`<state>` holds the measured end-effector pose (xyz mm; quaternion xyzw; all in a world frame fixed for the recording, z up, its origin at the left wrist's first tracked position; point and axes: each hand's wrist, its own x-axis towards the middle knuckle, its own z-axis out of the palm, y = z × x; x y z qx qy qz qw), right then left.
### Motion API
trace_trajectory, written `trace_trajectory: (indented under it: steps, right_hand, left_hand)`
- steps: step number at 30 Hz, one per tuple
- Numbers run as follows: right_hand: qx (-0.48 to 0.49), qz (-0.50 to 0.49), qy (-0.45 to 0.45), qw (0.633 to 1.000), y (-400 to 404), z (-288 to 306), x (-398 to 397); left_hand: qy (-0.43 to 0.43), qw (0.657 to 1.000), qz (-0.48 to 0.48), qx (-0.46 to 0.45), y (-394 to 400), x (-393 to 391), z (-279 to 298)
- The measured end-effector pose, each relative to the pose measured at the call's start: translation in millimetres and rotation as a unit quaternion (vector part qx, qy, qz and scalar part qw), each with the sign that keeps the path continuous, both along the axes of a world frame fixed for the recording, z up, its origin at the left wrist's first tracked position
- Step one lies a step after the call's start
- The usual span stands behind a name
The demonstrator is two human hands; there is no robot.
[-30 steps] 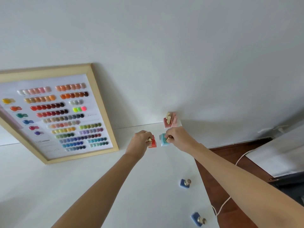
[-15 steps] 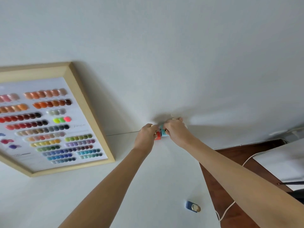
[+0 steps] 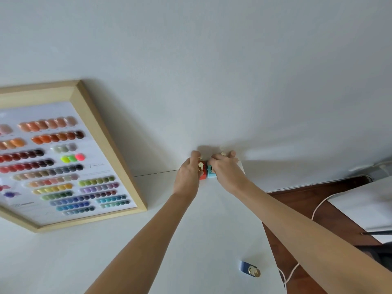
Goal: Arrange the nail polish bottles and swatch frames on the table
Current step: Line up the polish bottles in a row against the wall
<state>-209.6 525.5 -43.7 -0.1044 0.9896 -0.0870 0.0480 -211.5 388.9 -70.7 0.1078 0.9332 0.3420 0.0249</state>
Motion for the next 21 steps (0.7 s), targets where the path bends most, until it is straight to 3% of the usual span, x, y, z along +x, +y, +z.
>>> trace_trajectory:
  steps: [3, 5, 10, 12, 16, 21]
  right_hand:
    - [-0.047, 0.008, 0.048, 0.998, 7, -4, 4]
    - [-0.126, -0.001, 0.079, 0.989, 14, -7, 11]
    - [-0.241, -0.106, 0.178, 0.948, 34, -21, 31]
    - [-0.257, -0.166, 0.162, 0.938, 40, -33, 33]
    - [-0.284, -0.258, 0.041, 0.923, 46, -53, 25]
    - [-0.302, -0.277, -0.004, 0.912, 46, -62, 14]
  left_hand:
    - [-0.006, 0.999, 0.028, 0.029, -2, 2, -3]
    - [-0.017, 0.997, 0.056, 0.048, -4, 7, -9]
    - [-0.107, 0.986, 0.119, 0.047, -7, 10, -27]
    - [-0.147, 0.979, 0.131, 0.043, -3, 6, -31]
    - [-0.170, 0.973, 0.147, 0.044, 10, -4, -34]
    - [-0.173, 0.970, 0.167, 0.039, 25, -11, -38]
